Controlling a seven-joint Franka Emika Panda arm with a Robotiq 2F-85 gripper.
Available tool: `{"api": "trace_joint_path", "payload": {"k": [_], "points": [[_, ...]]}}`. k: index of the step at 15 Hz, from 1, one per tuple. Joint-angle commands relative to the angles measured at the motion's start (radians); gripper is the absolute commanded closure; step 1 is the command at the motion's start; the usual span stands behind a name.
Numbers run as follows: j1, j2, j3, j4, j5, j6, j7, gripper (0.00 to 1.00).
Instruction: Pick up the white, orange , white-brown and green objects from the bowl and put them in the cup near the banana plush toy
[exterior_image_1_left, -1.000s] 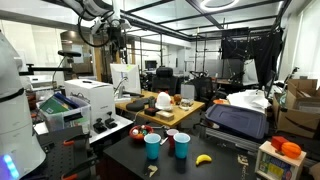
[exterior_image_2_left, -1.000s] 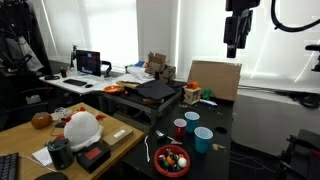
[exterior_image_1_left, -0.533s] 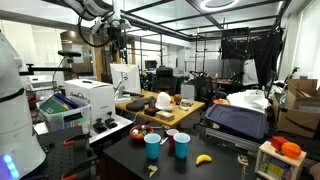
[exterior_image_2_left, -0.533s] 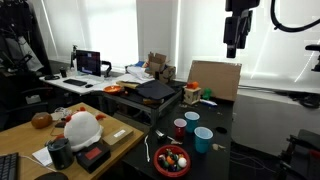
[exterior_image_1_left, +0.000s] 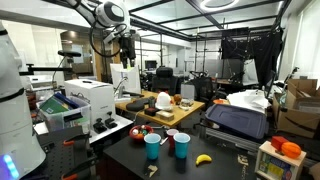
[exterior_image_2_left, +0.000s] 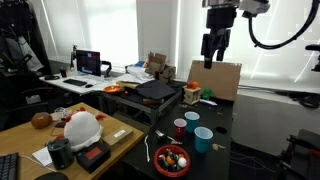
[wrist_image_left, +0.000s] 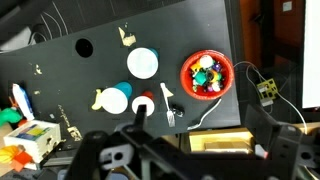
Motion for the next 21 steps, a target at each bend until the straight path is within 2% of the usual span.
{"api": "trace_joint_path", "payload": {"k": [1,9,13,21], "points": [[0.018,0.146,-0.026,0.057,-0.01,0.081,0.012,0.0],[0.076,0.422,-0.083,0.122,-0.063,0.217,-0.01,0.0],[0.108,0.541,-0.124,0.163,-0.1,0.235,-0.016,0.0],[0.138,0.763,-0.132,0.286,-0.044,0.258,-0.119,0.0]]}}
